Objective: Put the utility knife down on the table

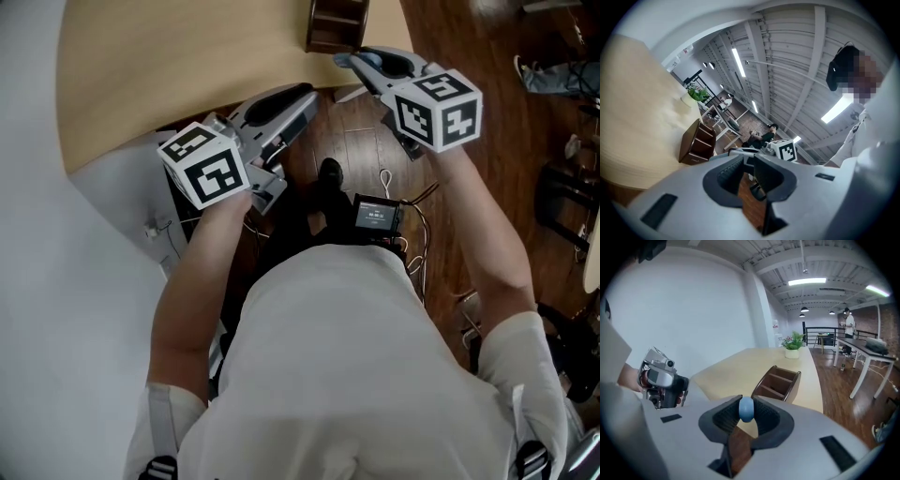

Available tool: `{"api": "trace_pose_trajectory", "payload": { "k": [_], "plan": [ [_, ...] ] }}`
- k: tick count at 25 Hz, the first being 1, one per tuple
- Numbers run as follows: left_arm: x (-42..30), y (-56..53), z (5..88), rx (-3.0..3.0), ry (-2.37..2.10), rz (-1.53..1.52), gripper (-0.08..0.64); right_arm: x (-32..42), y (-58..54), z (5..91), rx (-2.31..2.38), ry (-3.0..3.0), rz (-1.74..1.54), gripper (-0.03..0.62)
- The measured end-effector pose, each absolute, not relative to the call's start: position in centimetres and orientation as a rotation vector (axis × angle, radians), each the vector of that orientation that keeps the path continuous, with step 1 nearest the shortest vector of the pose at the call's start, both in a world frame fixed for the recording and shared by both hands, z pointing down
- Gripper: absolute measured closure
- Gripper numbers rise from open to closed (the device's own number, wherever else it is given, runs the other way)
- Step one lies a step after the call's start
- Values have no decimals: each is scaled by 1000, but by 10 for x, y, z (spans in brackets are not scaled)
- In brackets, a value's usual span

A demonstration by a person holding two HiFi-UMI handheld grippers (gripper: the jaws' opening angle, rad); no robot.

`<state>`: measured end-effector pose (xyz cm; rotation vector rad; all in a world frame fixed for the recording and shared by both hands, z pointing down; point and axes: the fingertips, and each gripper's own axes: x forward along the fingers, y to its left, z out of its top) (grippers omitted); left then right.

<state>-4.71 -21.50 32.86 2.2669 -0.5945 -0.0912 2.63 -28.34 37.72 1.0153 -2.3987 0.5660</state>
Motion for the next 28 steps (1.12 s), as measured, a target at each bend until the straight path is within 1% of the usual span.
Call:
{"api": "trace_pose_trajectory", "payload": {
  "k": [6,16,22,28],
  "plan": [
    [-46,-216,329,2272,-592,-94,495,19,-304,381,998,-2353,391,520],
    [-48,-217,330,2265,-604,-91,495,-9,-329,419,823,-2144,-108,518],
    [-48,-216,330,2262,-612,-86,495,-14,-334,439,767,-2069,-218,518],
    [-49,-217,330,2256,-616,-73,495,-20,-339,449,741,-2051,-259,518]
  ]
}}
